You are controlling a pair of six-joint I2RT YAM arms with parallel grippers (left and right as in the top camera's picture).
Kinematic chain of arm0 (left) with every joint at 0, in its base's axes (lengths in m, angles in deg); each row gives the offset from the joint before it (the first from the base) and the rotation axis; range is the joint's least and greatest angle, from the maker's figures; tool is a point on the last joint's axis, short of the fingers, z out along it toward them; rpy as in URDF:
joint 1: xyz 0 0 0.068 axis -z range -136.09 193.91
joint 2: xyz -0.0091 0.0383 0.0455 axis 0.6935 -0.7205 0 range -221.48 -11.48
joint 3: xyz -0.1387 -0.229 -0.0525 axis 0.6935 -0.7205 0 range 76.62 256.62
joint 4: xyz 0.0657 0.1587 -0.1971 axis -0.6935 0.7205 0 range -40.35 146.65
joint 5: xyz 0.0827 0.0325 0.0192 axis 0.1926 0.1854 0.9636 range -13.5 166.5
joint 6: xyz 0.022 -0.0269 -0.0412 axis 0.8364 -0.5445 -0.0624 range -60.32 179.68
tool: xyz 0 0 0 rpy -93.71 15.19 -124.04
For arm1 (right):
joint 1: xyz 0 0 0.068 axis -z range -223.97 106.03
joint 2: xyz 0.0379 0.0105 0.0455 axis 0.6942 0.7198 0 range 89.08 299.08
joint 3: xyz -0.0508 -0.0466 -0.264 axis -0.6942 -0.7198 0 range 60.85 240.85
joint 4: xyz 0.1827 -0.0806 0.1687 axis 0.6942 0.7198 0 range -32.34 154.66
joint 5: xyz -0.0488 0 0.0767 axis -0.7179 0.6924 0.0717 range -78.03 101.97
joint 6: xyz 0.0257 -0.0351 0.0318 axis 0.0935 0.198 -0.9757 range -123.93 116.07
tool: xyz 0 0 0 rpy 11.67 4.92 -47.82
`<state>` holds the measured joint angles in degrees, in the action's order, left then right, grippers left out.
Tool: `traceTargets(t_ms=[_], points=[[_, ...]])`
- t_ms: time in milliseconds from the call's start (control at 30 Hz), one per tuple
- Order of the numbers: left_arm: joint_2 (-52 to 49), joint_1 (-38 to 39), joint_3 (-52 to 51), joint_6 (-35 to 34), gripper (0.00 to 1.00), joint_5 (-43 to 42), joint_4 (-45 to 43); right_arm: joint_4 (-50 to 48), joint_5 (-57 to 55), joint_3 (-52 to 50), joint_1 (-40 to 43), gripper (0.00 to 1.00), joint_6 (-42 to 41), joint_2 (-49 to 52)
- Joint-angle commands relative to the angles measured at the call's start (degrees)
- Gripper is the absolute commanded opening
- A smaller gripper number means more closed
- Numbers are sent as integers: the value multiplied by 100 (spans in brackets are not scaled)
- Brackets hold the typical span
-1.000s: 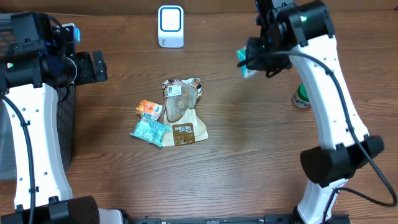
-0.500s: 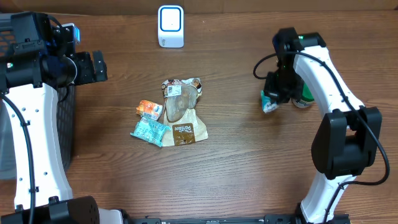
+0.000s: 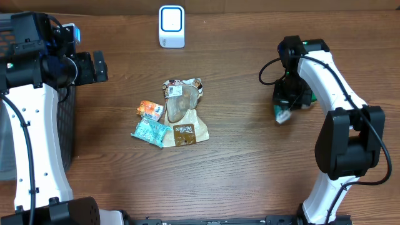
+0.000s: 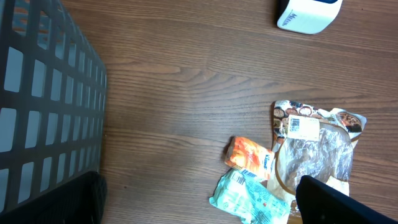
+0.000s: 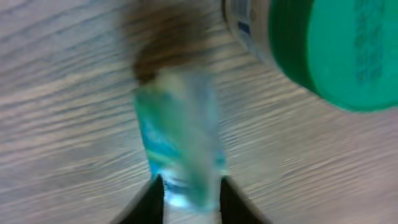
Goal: Scan the item barcode
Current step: 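Carry the mint pack right and release it beside the jar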
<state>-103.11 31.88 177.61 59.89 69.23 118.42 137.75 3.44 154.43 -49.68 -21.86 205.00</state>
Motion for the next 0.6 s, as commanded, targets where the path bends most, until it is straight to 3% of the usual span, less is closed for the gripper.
traceTargets(t_ms=[0, 100, 300, 567], points=[[13, 4, 149, 94, 100, 22, -2, -11, -192, -20, 11, 39, 35, -26], [13, 4, 149, 94, 99, 22, -2, 0, -164, 20, 11, 48, 24, -26], [13, 4, 149, 92, 99, 22, -2, 173, 597, 538, 11, 51, 2, -28], [13, 4, 149, 94, 100, 22, -2, 55, 3226, 1051, -24, 61, 876, -28]])
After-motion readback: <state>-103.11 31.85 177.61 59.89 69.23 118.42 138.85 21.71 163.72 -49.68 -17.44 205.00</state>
